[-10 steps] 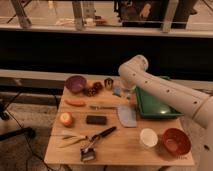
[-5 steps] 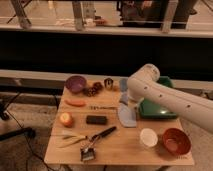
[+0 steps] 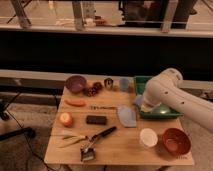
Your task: Place sponge in red bowl
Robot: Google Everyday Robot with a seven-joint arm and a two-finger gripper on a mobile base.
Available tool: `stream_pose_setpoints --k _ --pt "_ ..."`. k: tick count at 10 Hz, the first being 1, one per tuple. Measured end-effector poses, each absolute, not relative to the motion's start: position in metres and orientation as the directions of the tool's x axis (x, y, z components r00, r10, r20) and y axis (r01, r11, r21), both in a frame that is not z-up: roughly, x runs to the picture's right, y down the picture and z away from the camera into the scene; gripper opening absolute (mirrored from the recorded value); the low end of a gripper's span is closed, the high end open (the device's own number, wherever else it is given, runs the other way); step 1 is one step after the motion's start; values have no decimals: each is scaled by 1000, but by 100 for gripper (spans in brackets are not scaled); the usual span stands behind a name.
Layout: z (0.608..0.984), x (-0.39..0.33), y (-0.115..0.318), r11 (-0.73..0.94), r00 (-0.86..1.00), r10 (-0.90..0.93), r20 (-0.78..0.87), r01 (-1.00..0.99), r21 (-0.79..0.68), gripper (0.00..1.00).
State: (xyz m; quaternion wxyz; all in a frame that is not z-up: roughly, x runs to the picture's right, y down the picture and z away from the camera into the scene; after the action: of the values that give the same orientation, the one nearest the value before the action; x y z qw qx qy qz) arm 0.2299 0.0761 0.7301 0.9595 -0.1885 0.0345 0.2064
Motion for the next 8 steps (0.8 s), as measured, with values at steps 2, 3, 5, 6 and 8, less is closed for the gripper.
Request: stream_pose_setpoints --k 2,3,5,6,8 --pt "725 261 77 817 887 430 -169 -462 -346 3" --pt "722 269 80 806 877 446 -179 -480 -347 3" --pt "713 284 97 788 862 459 -214 -507 -350 3" --pt "710 287 104 788 862 453 -227 -506 -351 3" --pt "705 290 118 791 869 430 -246 -494 -360 3"
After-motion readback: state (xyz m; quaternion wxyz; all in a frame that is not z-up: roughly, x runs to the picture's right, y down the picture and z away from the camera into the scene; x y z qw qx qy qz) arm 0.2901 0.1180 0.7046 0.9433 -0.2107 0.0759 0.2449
